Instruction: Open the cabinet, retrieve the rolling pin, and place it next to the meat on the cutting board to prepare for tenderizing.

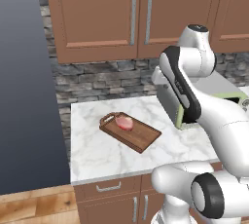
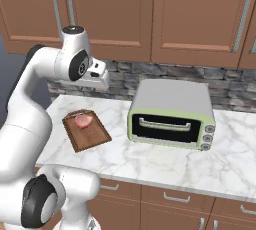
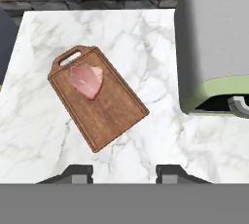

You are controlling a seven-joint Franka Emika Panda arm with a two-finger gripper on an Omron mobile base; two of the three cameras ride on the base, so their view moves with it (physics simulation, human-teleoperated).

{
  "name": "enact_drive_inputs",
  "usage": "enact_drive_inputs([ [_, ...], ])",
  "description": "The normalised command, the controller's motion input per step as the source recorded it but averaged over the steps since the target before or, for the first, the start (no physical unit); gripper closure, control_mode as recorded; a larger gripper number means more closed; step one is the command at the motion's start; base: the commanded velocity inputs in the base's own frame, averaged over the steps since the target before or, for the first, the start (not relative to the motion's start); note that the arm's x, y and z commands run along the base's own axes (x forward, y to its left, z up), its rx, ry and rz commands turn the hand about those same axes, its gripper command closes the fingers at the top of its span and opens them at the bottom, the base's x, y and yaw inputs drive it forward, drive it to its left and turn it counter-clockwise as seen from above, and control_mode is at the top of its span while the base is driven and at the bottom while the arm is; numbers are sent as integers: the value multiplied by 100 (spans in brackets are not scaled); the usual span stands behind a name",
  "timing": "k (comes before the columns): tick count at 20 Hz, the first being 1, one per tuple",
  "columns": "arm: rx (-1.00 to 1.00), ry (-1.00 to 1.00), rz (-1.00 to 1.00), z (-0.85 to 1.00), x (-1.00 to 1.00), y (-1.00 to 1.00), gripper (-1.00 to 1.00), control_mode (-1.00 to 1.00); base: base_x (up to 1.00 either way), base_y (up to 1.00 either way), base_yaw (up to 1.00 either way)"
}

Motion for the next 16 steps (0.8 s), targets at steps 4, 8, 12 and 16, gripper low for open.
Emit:
enact_drive_inputs([
  [4,0,-7,0,1,-3,8,-100,-100,0,0,0],
  [8,0,-30,0,17,-25,26,-100,-100,0,0,0],
  [12,0,-30,0,32,-25,34,-100,-100,0,0,0],
  [16,0,-24,0,45,-1,9,-100,-100,0,0,0],
])
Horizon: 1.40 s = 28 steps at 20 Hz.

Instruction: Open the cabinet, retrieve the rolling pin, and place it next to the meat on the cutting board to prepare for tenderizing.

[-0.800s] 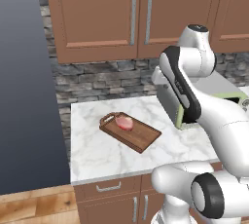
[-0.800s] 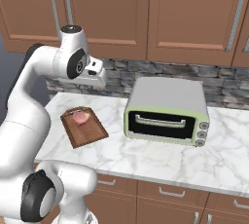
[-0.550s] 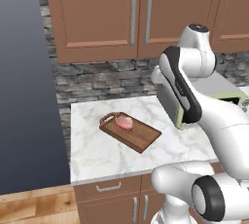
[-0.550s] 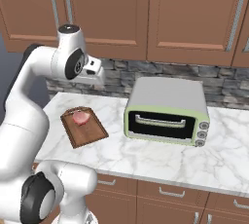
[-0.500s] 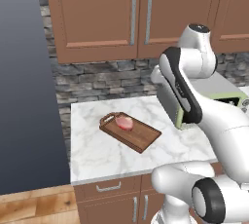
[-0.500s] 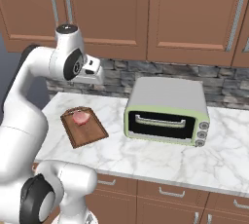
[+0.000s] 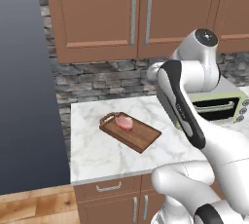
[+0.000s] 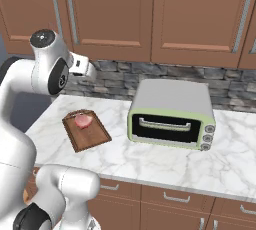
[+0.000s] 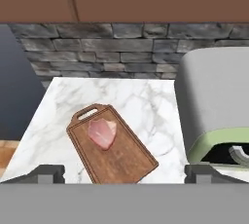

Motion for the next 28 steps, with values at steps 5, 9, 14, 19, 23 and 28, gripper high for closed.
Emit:
enact_drive_inputs([
  [5,0,-16,0,48,13,1,-100,-100,0,0,0],
  [9,0,-16,0,43,18,9,-100,-100,0,0,0],
  [14,0,-21,0,45,10,25,-100,-100,0,0,0],
  [19,0,-23,0,43,8,23,-100,-100,0,0,0],
  [23,0,-25,0,29,8,16,-100,-100,0,0,0],
  [28,0,-21,0,22,15,8,-100,-100,0,0,0],
])
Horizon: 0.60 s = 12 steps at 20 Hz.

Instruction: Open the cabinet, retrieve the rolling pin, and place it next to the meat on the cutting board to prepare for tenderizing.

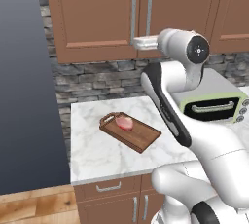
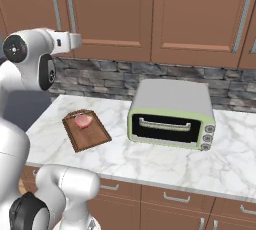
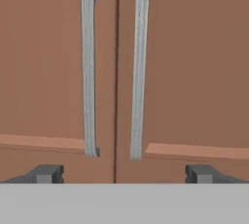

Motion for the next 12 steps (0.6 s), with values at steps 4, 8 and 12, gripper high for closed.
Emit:
enact_drive_inputs([
  [4,0,-14,0,23,24,0,-100,-100,0,0,0],
  [8,0,-9,-1,4,37,0,-100,-100,0,0,0],
  [12,0,-11,-1,0,24,0,-100,-100,0,0,0],
])
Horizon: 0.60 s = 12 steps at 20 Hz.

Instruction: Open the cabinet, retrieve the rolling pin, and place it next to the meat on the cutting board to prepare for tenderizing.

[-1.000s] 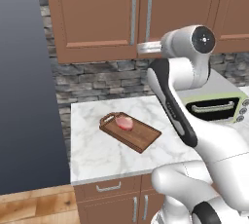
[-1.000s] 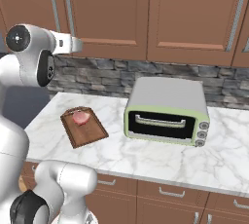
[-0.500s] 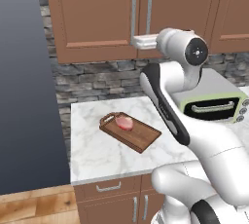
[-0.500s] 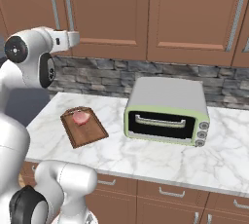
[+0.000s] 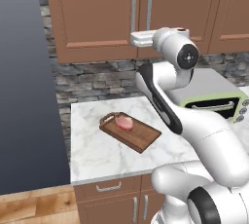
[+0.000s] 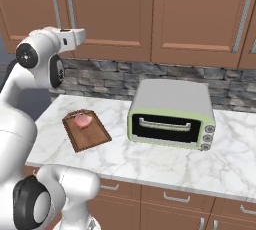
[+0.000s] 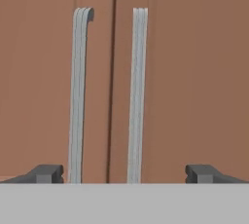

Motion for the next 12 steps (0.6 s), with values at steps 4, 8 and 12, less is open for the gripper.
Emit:
enact_drive_inputs([
  [4,0,-15,-2,0,23,1,-100,-100,0,0,0],
  [8,0,-11,-3,0,26,1,-100,-100,0,0,0],
  [12,0,-4,0,0,21,4,-100,-100,0,0,0],
])
